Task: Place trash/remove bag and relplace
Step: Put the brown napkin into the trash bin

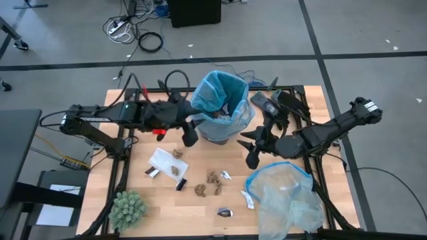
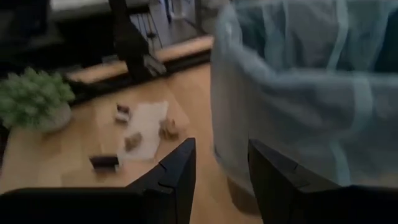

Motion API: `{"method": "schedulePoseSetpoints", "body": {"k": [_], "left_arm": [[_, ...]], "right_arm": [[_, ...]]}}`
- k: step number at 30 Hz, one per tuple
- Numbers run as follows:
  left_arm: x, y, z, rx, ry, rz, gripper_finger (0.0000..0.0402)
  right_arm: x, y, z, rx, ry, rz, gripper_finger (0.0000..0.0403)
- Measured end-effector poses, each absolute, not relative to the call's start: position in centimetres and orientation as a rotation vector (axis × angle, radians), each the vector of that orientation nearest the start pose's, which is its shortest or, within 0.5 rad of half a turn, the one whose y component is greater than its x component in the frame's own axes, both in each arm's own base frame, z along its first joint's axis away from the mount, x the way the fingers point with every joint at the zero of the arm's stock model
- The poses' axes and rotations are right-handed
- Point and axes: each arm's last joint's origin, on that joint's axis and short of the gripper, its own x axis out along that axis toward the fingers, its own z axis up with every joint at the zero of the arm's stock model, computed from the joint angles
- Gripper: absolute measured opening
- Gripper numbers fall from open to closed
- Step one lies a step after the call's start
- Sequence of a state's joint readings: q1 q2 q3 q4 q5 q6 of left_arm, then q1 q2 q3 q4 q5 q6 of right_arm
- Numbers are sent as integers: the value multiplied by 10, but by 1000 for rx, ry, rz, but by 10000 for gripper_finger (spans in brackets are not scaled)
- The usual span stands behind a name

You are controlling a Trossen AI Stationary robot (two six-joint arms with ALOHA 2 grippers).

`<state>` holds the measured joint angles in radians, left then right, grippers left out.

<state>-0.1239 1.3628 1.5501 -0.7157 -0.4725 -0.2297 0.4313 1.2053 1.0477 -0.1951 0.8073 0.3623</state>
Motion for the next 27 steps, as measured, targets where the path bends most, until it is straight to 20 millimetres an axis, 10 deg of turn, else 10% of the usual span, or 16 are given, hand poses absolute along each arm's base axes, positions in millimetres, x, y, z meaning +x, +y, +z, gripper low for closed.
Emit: {"method": "schedulePoseSetpoints", "body": {"k": [11, 27], "left_arm": [[242, -44, 388, -187, 692, 631, 161], [238, -48, 239, -318, 959, 679, 161]], "right_arm": [[234, 85, 316, 253, 415, -477, 132], [242, 70, 314, 234, 507, -363, 133]]}}
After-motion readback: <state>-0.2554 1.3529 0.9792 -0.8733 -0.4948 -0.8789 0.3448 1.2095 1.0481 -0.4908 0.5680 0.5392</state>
